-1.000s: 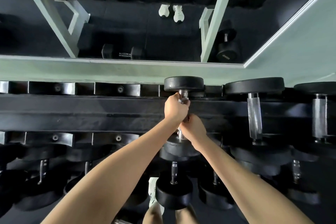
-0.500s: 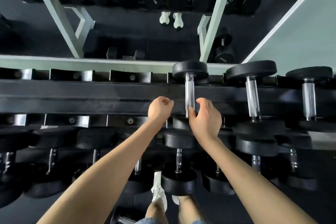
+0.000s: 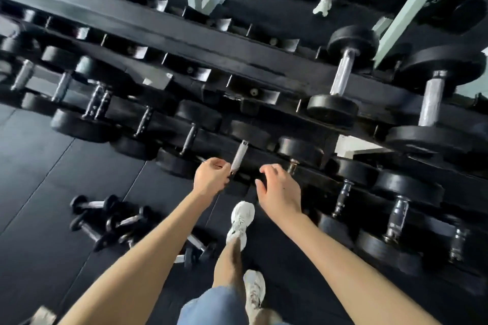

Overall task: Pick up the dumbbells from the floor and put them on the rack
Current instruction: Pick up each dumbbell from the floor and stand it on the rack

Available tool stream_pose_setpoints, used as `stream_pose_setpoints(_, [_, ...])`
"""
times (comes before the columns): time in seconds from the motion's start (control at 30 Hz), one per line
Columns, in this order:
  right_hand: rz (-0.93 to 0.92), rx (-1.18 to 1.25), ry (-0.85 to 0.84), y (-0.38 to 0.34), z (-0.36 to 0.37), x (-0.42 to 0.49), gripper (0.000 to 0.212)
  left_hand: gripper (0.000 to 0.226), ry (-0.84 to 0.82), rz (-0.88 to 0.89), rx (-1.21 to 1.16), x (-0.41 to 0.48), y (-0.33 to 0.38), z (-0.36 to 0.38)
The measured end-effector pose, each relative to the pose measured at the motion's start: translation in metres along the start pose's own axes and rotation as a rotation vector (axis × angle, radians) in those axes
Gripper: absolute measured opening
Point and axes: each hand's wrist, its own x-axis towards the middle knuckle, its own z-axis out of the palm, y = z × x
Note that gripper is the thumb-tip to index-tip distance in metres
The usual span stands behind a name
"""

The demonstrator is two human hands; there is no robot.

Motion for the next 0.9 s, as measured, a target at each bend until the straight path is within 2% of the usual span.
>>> stream_pose_setpoints(0.23, [-0.104,-0.049,-0.391,-0.036,0.098,-0.095,0.031,0.011,0.157,-0.247,-0.129,-0.078,-0.168,-0.066])
stream_pose_setpoints(0.57, [-0.133,-0.223,-0.682,-0.060,0.219,-0.135,0.032,0.015,0.308,-0.559,-0.243,-0.111,-0.321,-0.103])
stream_pose_setpoints(0.73, [-0.037,-0.268,-0.753,-0.070,0.292,-0.119,0.035,0.012,0.291,-0.571,-0.285,-0.072,-0.374,-0.111])
stream_pose_setpoints(0.9, [0.205,-0.174,-0.749,-0.076,0.380,-0.097,0.037,0.009,0.182,-0.562,-0.286,-0.004,-0.431,-0.113])
